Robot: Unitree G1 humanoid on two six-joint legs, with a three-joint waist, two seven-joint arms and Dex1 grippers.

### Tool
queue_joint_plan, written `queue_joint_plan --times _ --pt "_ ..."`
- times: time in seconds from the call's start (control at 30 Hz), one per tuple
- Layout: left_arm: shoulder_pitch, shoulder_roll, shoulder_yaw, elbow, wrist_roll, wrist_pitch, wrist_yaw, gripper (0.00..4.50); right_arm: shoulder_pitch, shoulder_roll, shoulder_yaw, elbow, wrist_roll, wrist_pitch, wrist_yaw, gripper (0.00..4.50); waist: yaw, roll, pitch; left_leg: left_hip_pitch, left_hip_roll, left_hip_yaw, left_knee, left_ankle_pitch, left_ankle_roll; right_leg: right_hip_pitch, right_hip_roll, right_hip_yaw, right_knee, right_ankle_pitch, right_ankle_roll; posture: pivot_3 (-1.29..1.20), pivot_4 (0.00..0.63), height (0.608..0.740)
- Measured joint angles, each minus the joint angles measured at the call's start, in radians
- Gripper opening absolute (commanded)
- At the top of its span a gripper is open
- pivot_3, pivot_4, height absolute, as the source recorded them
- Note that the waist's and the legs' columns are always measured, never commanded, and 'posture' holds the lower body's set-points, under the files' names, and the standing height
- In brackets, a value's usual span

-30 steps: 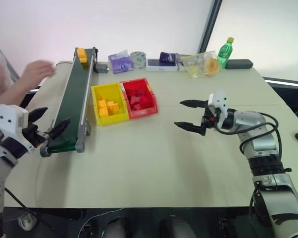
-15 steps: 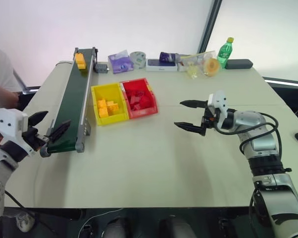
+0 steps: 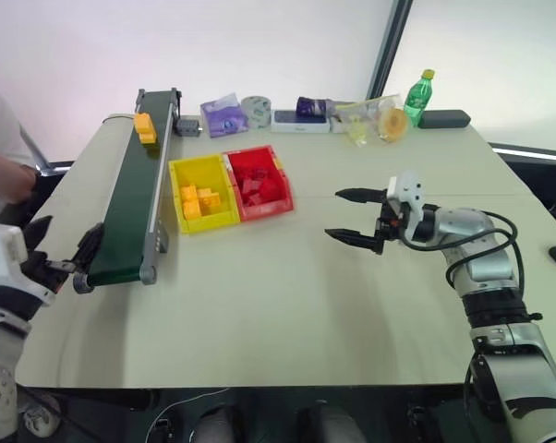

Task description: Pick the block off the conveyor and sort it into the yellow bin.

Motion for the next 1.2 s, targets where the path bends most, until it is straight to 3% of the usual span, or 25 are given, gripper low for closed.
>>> queue_joint_plan --times 0.17,0.4,0.63,0.87,1.2 --pt "0.102 -0.139 -0.014 -0.105 0.031 -0.065 0.083 4.47 -0.001 0.002 0.001 0.003 0.000 -0.003 0.001 4.50 0.005 0.000 0.000 0.000 0.000 -0.001 0.001 0.000 0.000 0.001 0.000 0.000 0.000 0.000 0.000 0.00 0.150 0.740" --pt "0.111 -0.164 -0.053 -0.112 0.054 -0.091 0.122 4.47 -0.006 0.010 0.002 0.022 -0.001 -0.011 0.003 4.50 0.003 -0.001 0.000 0.001 0.000 -0.002 0.001 0.000 0.001 0.002 0.001 -0.001 0.000 0.000 0.000 0.00 0.150 0.740" --pt "0.026 -0.062 -0.108 -0.089 0.063 0.005 0.151 4.47 -0.005 0.011 0.003 0.021 -0.001 -0.013 0.002 4.50 0.006 -0.001 0.000 0.001 0.000 -0.002 0.001 0.000 0.000 0.002 0.001 -0.001 0.000 0.000 0.000 0.00 0.150 0.740" --pt "-0.271 0.130 -0.170 0.061 0.049 0.300 0.210 4.47 -0.004 0.014 0.005 0.017 -0.001 -0.012 -0.006 4.50 0.005 -0.001 0.000 0.001 0.000 -0.002 0.001 0.000 0.000 0.002 0.001 -0.001 0.000 0.000 0.000 0.00 0.150 0.740" --pt "-0.518 0.192 -0.351 0.375 0.132 0.349 0.144 4.47 0.014 0.018 0.007 -0.025 0.001 0.006 -0.017 4.50 0.004 0.000 0.000 0.000 0.000 0.000 0.000 0.000 0.000 0.000 0.002 -0.001 0.000 0.000 0.000 0.00 0.150 0.740"
